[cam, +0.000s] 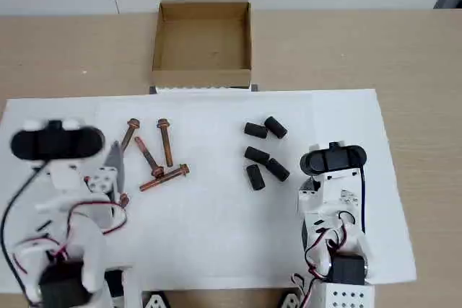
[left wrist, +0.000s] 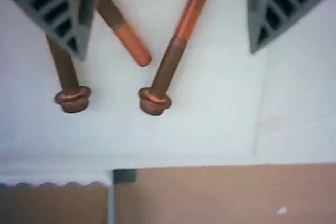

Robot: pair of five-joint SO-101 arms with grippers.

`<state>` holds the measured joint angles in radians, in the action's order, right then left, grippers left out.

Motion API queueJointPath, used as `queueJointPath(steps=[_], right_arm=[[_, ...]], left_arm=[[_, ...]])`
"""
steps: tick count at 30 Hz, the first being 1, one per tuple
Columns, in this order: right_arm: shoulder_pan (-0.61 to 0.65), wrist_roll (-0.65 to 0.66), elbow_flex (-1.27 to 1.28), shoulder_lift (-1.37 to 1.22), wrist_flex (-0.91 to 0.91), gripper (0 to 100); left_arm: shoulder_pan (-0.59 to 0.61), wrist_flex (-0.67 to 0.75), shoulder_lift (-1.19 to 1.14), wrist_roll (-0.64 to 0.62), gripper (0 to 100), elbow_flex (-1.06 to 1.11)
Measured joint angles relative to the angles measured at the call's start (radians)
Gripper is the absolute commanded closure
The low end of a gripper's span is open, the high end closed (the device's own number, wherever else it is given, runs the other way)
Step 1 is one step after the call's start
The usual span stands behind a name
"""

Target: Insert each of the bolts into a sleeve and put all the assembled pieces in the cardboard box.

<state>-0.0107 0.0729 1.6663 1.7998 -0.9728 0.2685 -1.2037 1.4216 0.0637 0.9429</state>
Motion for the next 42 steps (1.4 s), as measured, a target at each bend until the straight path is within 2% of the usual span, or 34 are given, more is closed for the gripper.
queueJointPath(steps=[5,11,21,29,35,42], right_arm=[[0.000,0.000,0.000,0.000,0.000,99.5],[0.000,0.000,0.000,0.000,0.000,99.5],[0.000,-0.018,-0.025,0.000,-0.025,99.5],[0.028,-0.026,-0.270,-0.021,-0.178,99.5],[0.025,-0.025,-0.456,-0.226,-0.222,99.5],[0.026,-0.025,-0.706,-0.585,-0.222,99.5]], left_arm=[[0.026,-0.003,-0.172,0.000,94,-0.123],[0.026,-0.074,-0.252,0.000,99,-0.181],[0.026,-0.201,-0.267,0.000,99,-0.190],[0.026,-0.206,-0.270,0.000,99,-0.190],[0.026,-0.206,-0.374,0.000,99,-0.192],[0.026,-0.206,-0.502,0.000,99,-0.192]])
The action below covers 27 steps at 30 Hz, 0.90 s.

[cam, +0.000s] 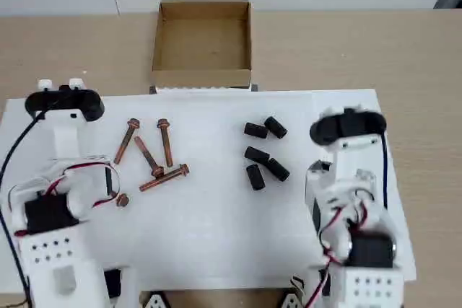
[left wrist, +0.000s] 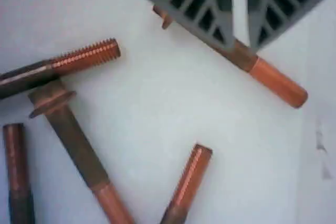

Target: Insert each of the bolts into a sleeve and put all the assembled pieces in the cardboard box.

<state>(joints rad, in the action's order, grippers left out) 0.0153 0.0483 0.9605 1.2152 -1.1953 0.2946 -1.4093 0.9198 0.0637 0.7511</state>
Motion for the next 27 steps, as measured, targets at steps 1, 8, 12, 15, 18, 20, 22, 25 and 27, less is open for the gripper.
queueJointPath(steps=[1,8,12,15,18,20,22,25,27], right_arm=[[0.000,0.002,-0.032,-0.048,0.000,99.5],[-0.002,0.141,-0.198,-0.350,0.000,99.5],[0.003,0.183,-0.296,-0.511,0.000,99.5],[0.003,0.190,-0.388,-0.647,-0.017,99.5],[0.003,0.193,-0.502,-0.790,-0.057,99.5],[0.002,0.199,-0.597,-0.885,-0.094,99.5],[0.014,0.232,-0.703,-0.984,-0.138,99.5],[0.054,0.308,-0.868,-1.126,-0.219,99.5],[0.086,0.345,-0.974,-1.208,-0.259,99.4]], left_arm=[[0.000,0.000,-0.015,0.000,99,0.000],[0.000,0.000,-0.112,0.077,99,0.000],[0.000,0.000,-0.149,0.149,96,0.000],[0.000,0.000,-0.167,0.158,95,0.000],[0.000,0.000,-0.173,0.163,95,0.000],[0.000,0.000,-0.176,0.163,95,0.000],[0.000,0.000,-0.176,0.163,95,0.000],[0.000,0.000,-0.176,0.163,95,0.000],[0.000,0.000,-0.176,0.163,95,0.000]])
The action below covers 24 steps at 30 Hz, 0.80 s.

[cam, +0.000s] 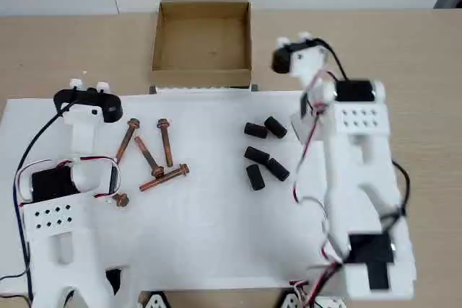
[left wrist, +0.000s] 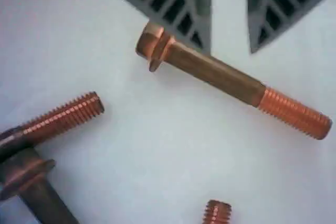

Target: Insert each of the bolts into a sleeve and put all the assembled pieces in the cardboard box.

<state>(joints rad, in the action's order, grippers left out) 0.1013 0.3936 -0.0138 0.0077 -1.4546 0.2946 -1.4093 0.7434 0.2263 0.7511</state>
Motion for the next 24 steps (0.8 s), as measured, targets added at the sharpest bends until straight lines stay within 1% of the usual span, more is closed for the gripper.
queueJointPath(steps=[3,8,10,17,24], right_arm=[[0.046,0.037,-0.143,-0.117,-0.043,98.8],[0.078,0.074,-0.296,-0.272,-0.101,88.0],[0.089,0.091,-0.334,-0.321,-0.124,85.7],[0.098,0.170,-0.371,-0.427,-0.137,85.7],[0.098,0.233,-0.371,-0.482,-0.086,85.7]], left_arm=[[0.000,0.000,0.000,0.000,95,0.000],[0.000,0.000,0.000,0.000,95,0.000],[0.000,0.000,0.000,0.000,95,0.000],[0.000,-0.009,0.000,0.000,95,0.000],[0.000,-0.009,0.000,0.000,95,0.017]])
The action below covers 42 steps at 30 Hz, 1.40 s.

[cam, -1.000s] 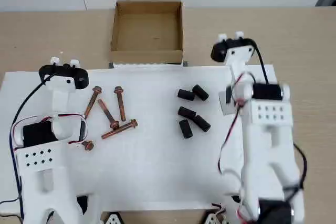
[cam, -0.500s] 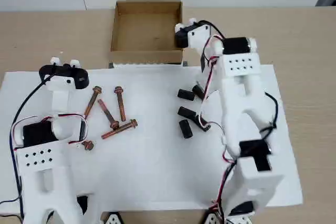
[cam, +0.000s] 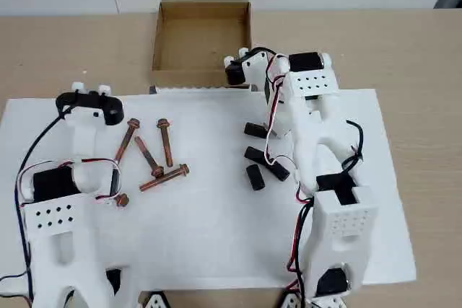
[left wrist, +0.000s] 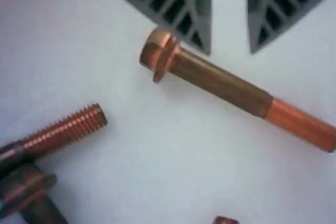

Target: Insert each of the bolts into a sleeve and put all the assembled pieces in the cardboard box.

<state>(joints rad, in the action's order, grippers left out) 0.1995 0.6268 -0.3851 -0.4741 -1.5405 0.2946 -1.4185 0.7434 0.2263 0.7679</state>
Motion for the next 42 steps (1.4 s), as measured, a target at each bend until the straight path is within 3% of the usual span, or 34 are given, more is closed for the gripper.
queueJointPath(steps=[22,25,28,42], right_arm=[[0.005,0.094,-0.015,-0.150,0.120,86.1],[0.005,0.104,-0.021,-0.166,0.126,91.6],[0.003,0.104,-0.034,-0.178,0.129,99.8],[0.014,0.020,-0.031,-0.046,0.051,99.6]], left_arm=[[0.000,0.000,0.000,0.000,95,0.000],[0.000,0.000,0.000,0.000,95,0.000],[0.000,0.000,0.000,0.000,95,0.014],[0.000,0.000,0.000,0.002,95,0.021]])
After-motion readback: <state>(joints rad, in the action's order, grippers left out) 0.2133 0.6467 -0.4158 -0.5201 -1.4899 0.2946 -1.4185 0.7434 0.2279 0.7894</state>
